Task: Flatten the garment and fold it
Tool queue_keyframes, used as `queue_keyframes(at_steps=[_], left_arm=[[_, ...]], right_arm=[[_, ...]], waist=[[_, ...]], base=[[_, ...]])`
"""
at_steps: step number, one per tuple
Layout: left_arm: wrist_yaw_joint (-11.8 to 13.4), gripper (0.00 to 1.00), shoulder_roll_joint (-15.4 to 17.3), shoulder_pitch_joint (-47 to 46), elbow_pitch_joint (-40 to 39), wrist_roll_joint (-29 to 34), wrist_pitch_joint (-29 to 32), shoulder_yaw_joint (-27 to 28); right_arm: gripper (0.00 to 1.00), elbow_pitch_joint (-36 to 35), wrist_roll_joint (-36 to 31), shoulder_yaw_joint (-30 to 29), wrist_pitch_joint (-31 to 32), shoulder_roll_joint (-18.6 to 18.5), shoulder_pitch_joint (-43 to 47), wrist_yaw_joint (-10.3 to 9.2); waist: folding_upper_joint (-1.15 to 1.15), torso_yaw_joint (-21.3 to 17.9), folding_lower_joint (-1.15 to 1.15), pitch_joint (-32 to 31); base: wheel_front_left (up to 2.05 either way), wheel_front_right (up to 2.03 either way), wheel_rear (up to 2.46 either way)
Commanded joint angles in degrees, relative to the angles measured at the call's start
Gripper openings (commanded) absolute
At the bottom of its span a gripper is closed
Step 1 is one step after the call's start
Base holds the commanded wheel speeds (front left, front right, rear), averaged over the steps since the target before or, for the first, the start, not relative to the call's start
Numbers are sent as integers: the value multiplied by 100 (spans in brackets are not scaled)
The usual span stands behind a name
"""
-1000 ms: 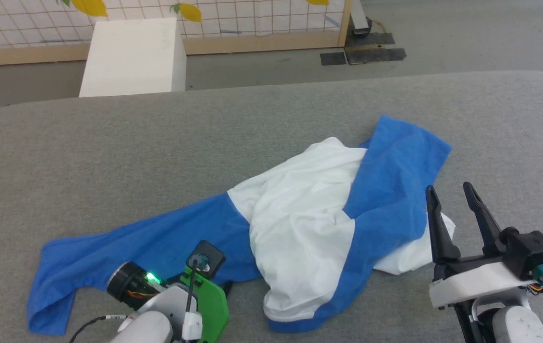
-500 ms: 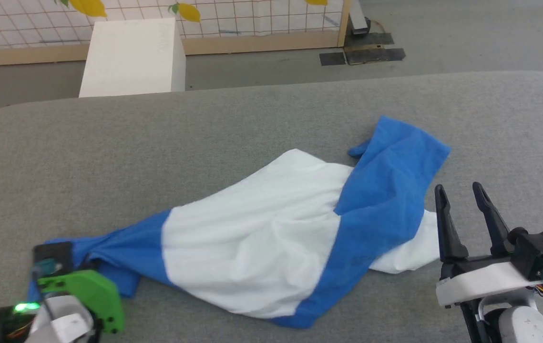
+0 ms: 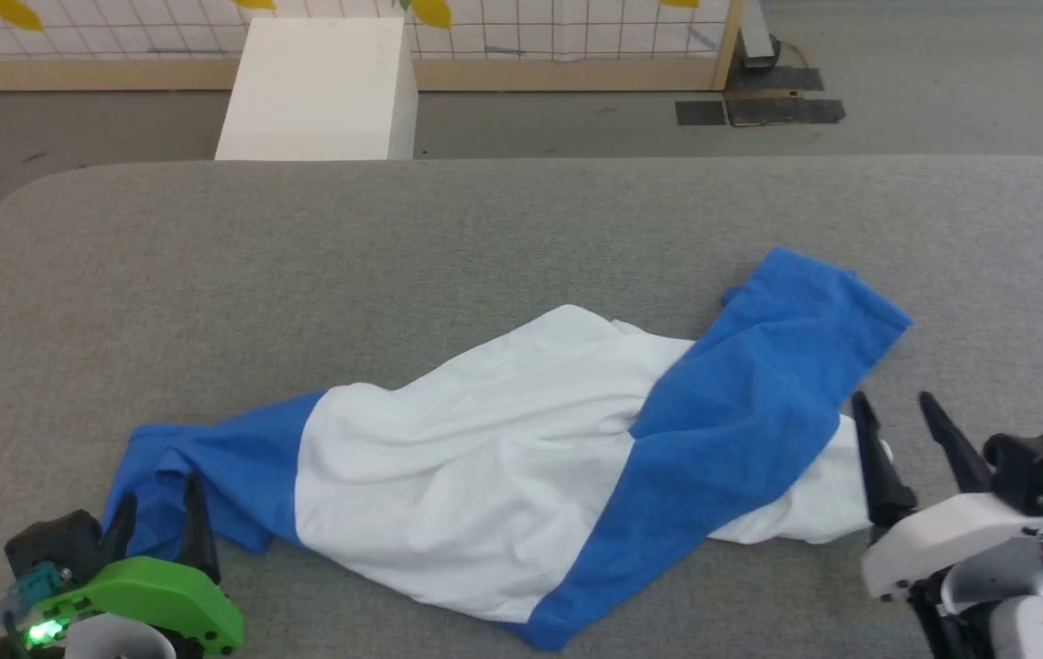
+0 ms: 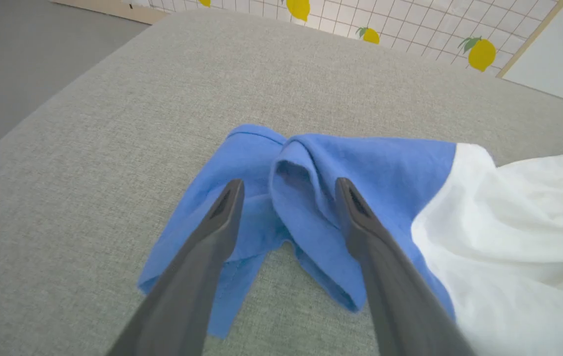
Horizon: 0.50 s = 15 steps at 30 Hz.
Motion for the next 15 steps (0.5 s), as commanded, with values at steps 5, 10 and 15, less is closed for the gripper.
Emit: queue_keyframes(at_steps=[5,10,15], left_arm=[[-136,100,-291,-63,-217,437,-883,-98],[-290,100,-704,-403,-398,929,-1038,-48],[-650,100,-1202,-637,-520,1392,-1043,221]], right_arm=[[100,371,79,-672,989,-7,-465,-9],[100,865,-107,-1099,2010,-7,-1110,-9],[100,1475,-440,-1573,3020,-7,-1852,-9]], waist=[[0,414,0,174],[0,693,0,390],[0,842,0,650]], base=[[0,0,0],[0,0,0],[0,0,0]])
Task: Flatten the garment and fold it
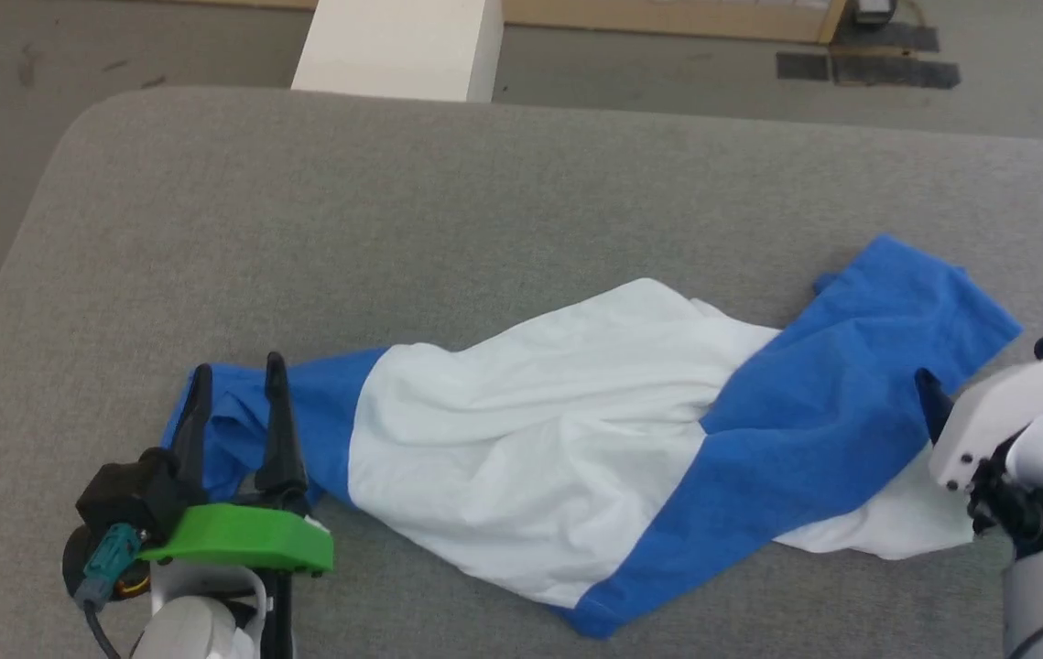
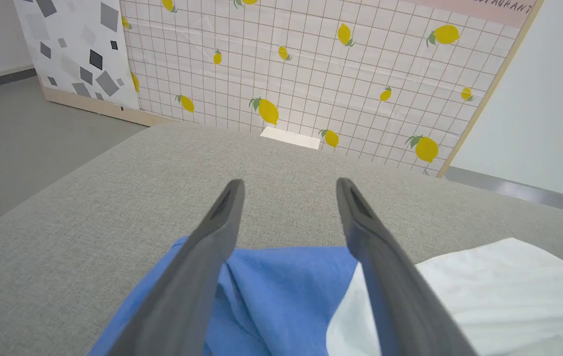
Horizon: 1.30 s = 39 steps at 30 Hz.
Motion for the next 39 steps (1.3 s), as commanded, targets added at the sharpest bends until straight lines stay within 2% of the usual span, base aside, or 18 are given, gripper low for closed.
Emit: queue_keyframes(at_steps=[1,3,4,5,6,7,11,14,20,22,25,29,30,31,32,35,39], left_arm=[[-114,100,-89,-111,31,115,-25,84],[-267,100,-213,-164,112,214,-26,198],[-329,100,-283,-178,153,280,-26,259],[-369,100,-352,-177,175,331,-26,302],[-418,100,-418,-172,201,391,-26,364],[-457,100,-455,-161,228,436,-26,415],[-599,100,-573,-78,363,599,-26,629],[-710,100,-630,0,468,697,-26,728],[-826,100,-708,203,608,836,-27,846],[-848,100,-731,261,610,870,-27,864],[-915,100,-738,277,640,903,-27,887],[-972,100,-743,259,678,959,-27,899],[-988,100,-744,258,694,974,-27,895],[-1003,100,-744,256,707,980,-27,894],[-1021,100,-740,254,723,990,-27,892],[-1053,100,-739,266,754,1012,-27,886],[-1083,100,-738,286,772,1038,-27,869]], right_arm=[[100,151,-40,-92,166,-3,-208,-8],[100,383,-186,-159,457,-3,-376,-8],[95,487,-236,-127,627,-3,-436,-8],[44,557,-227,-70,766,-3,-466,-8],[26,588,-194,29,876,-3,-487,-8],[0,557,-168,84,882,-3,-492,-8],[0,98,-67,15,556,-3,-357,-8],[0,-685,27,-251,333,-3,-41,-8],[0,-2575,58,-1221,529,-3,982,-8],[0,-2874,96,-1590,597,-3,1245,-8],[0,-2879,-4,-1985,576,-3,1527,-8],[0,-2216,-63,-2175,375,-3,1749,-8],[5,-1956,-32,-2143,361,-3,1799,-8],[38,-1790,-22,-2088,326,-3,1841,-8],[100,-1634,-5,-2023,240,-3,1873,-8],[100,-1473,60,-1874,-203,-3,1902,-8],[100,-1938,-79,-1493,-1414,-3,1930,-8]], waist=[[0,170,0,229],[0,173,0,287],[0,167,0,305],[0,162,0,310],[0,144,0,304],[0,124,0,292],[0,9,0,131],[0,-68,0,-79],[0,-287,0,-431],[0,-373,0,-481],[0,-472,0,-509],[0,-570,0,-538],[0,-583,0,-550],[0,-591,0,-559],[0,-602,0,-570],[0,-624,0,-609],[0,-624,0,-643]], base=[[0,0,0],[0,0,0],[0,0,0],[0,0,0],[0,0,0],[0,0,0],[0,0,0],[0,0,0],[0,0,0],[0,0,0],[0,0,0],[0,0,0],[0,0,0],[0,0,0],[0,0,0],[0,0,0],[0,0,0]])
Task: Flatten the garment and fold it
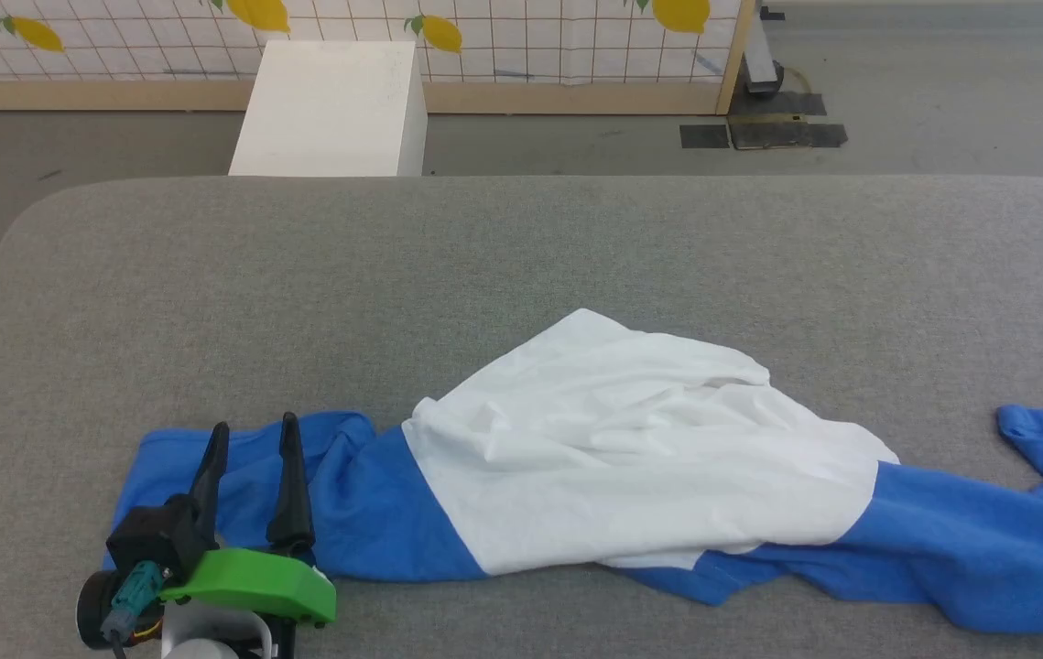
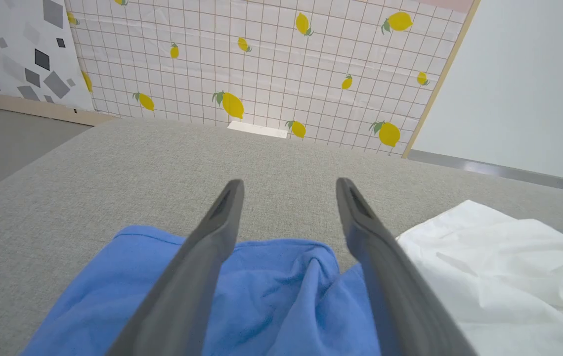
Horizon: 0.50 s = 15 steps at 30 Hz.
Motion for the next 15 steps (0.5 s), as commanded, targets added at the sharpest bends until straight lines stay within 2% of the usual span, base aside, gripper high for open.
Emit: queue_keyframes(at_steps=[1,4,6,10,12,15], left_arm=[[-39,100,-17,23,12,60,-27,-9],[-58,100,-17,-27,-18,70,-27,-28],[-77,100,-18,-96,-26,78,-27,-52],[-101,100,-46,-285,-65,96,-27,-138],[-116,100,-72,-402,-82,99,-27,-202],[-133,100,-104,-553,-73,82,-27,-251]], right_arm=[[100,-199,-25,244,-323,-4,7,-8],[100,-590,503,1022,-920,-4,-117,-8],[100,-761,524,1571,-997,-4,-180,-8],[100,-710,252,2718,-668,-162,-589,-8],[100,-411,239,3275,-386,-388,-909,-8],[100,254,355,3804,86,-681,-1438,-8]], waist=[[0,4,0,-1],[0,37,0,61],[0,77,0,113],[0,217,0,317],[0,327,0,447],[0,478,0,597]], base=[[0,0,0],[0,0,0],[0,0,0],[0,0,0],[0,0,0],[0,0,0]])
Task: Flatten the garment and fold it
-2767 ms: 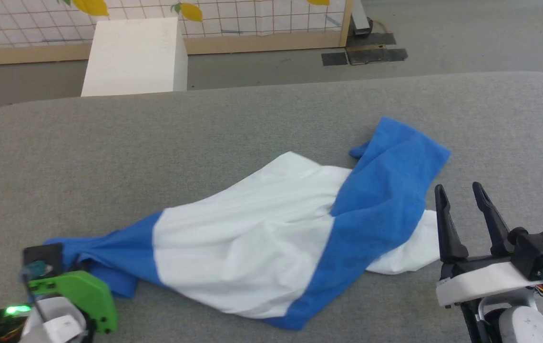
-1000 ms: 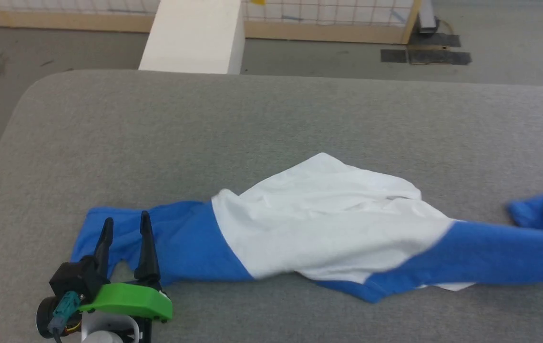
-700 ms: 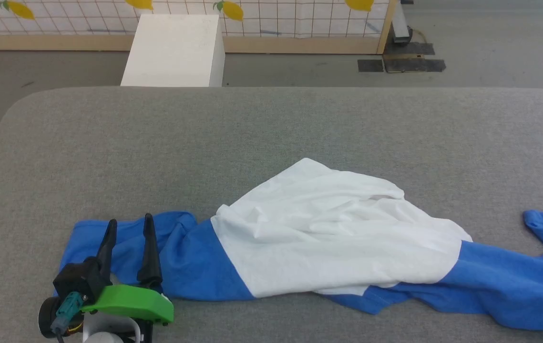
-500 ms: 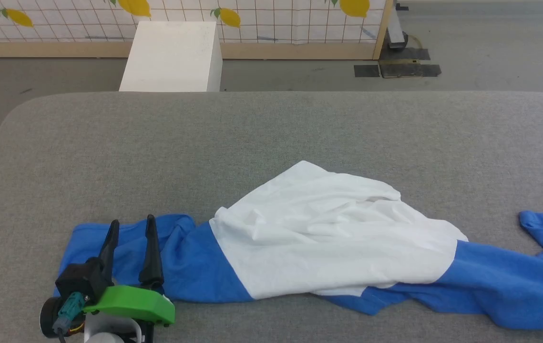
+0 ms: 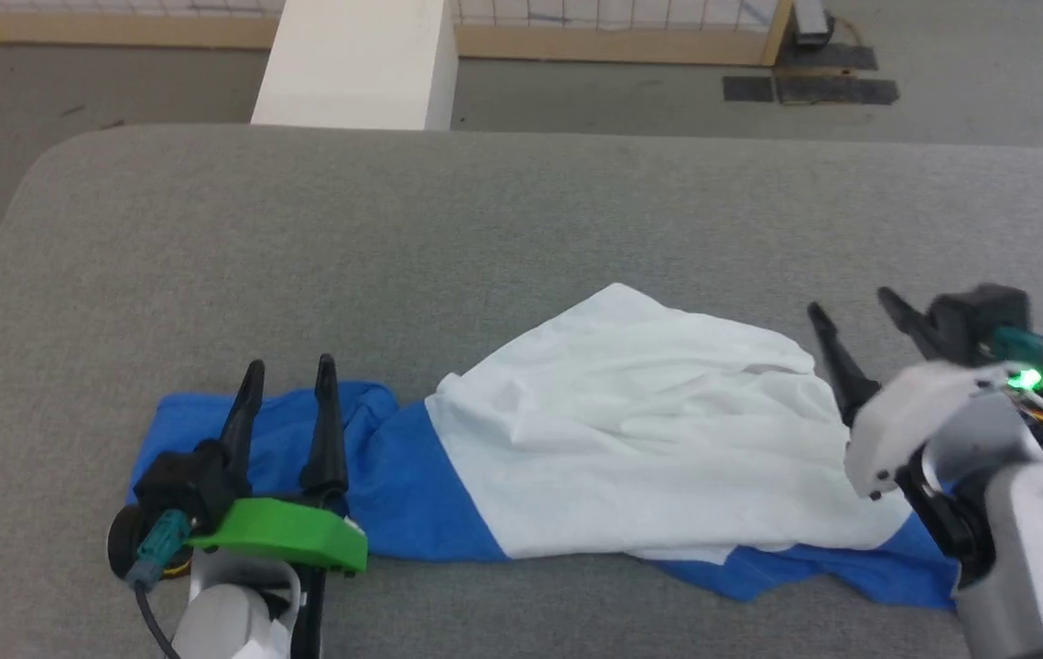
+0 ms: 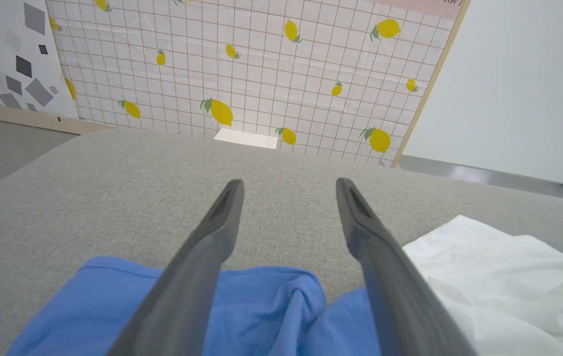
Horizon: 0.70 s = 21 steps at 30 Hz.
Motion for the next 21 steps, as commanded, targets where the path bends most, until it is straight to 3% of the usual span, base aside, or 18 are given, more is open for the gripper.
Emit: queue_keyframes(at_steps=[1,12,13,14,15,17,21], left_arm=[[-41,100,-21,-126,5,37,-27,-30],[-101,100,-90,-439,116,-4,-27,-167],[-111,100,-94,-461,129,-9,-27,-184],[-118,100,-96,-480,139,-14,-27,-197],[-125,100,-99,-504,150,-19,-27,-215],[-133,100,-103,-542,147,-26,-27,-247],[-148,100,-109,-657,90,-72,-27,-312]], right_arm=[[100,318,70,195,310,-148,-253,-9],[100,1929,537,1295,3059,-892,-1331,-9],[76,1949,661,1453,3374,-963,-1348,-9],[31,1929,762,1576,3598,-1033,-1360,-9],[0,1856,886,1756,3861,-1136,-1373,-9],[0,1598,1054,2015,4094,-1360,-1466,-9],[0,1113,961,2160,3718,-1764,-1999,-9]], waist=[[0,265,0,254],[0,730,0,626],[0,765,0,650],[0,790,0,666],[0,821,0,686],[0,868,0,744],[0,954,0,935]], base=[[0,0,0],[0,0,0],[0,0,0],[0,0,0],[0,0,0],[0,0,0],[0,0,0]])
